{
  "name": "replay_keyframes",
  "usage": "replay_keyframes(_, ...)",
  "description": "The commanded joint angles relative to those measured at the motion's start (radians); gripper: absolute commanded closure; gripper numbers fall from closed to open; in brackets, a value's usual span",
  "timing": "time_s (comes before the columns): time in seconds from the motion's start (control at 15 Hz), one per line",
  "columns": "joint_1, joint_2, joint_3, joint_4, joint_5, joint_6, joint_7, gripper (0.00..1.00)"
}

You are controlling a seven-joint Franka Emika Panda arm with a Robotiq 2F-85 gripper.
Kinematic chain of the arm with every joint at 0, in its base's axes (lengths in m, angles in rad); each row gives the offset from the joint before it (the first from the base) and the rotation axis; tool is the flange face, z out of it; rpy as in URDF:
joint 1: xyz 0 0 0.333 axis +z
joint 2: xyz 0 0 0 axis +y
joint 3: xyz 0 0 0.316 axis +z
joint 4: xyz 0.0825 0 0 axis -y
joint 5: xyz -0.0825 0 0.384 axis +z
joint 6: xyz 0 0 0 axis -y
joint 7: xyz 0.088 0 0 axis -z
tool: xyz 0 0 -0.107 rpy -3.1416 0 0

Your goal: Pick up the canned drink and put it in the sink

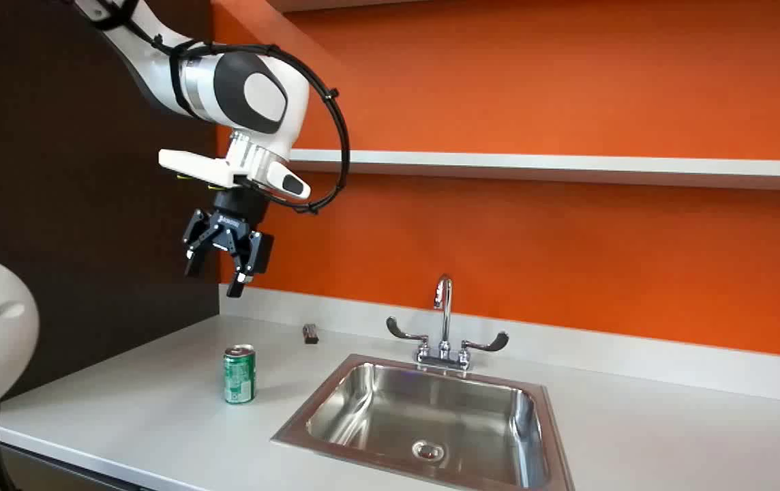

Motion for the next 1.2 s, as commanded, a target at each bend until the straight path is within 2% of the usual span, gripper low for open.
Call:
replay_keyframes(0.0, -0.011, 0.001, 0.01, 0.001, 0.003, -0.002, -0.004, 0.0)
replay_keyframes(0.27, -0.003, 0.038, 0.027, 0.017, -0.001, 0.049, 0.006, 0.0)
replay_keyframes(0.8, 0.025, 0.173, 0.106, 0.017, -0.048, 0.331, 0.045, 0.0)
replay_keyframes(1.13, 0.037, 0.26, 0.135, 0.019, -0.115, 0.405, 0.085, 0.0)
